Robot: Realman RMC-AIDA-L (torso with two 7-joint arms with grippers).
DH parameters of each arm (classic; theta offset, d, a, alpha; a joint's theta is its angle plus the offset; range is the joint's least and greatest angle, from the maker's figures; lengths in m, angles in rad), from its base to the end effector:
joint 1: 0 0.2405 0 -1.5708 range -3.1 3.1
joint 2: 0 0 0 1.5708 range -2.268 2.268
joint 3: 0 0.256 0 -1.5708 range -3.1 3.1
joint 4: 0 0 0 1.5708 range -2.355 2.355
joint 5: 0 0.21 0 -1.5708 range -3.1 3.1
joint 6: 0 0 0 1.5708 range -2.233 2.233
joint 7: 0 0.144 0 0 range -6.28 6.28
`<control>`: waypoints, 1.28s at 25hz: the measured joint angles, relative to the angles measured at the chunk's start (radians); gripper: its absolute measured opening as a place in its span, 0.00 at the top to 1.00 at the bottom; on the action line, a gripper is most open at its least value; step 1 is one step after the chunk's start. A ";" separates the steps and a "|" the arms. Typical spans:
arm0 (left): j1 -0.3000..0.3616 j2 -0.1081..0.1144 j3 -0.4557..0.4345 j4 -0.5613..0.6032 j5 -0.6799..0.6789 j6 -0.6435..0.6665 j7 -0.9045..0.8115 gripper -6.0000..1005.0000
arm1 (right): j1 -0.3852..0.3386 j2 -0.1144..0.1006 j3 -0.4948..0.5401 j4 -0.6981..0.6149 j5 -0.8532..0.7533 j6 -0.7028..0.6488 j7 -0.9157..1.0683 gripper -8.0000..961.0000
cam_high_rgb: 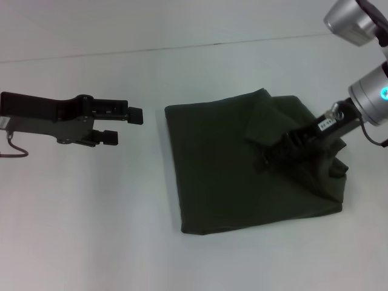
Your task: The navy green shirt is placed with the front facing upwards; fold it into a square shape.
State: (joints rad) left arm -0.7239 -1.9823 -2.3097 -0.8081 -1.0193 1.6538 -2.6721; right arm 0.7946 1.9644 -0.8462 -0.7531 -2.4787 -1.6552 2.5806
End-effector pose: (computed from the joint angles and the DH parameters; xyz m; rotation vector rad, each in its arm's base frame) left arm -0.1992 0.3760 0.0351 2.4191 1.9200 0.4233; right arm 0.2307 0.3750 0.0286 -2.4666 1.7888 -0.1228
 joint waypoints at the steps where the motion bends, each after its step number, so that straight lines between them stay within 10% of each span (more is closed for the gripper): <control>1: 0.000 -0.001 -0.002 0.000 0.000 -0.004 0.000 0.06 | -0.002 0.000 -0.001 -0.003 -0.017 -0.001 0.002 0.24; 17: -0.012 -0.011 -0.002 0.000 -0.003 -0.025 -0.006 0.05 | -0.047 0.005 0.012 -0.360 -0.270 -0.069 0.124 0.24; 32: -0.002 -0.014 -0.023 0.003 -0.005 -0.025 0.003 0.05 | 0.012 0.045 -0.029 -0.053 -0.039 0.109 0.013 0.24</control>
State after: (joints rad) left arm -0.7260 -1.9961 -2.3331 -0.8053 -1.0238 1.6287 -2.6694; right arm 0.8067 2.0091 -0.8751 -0.8059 -2.5177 -1.5465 2.5936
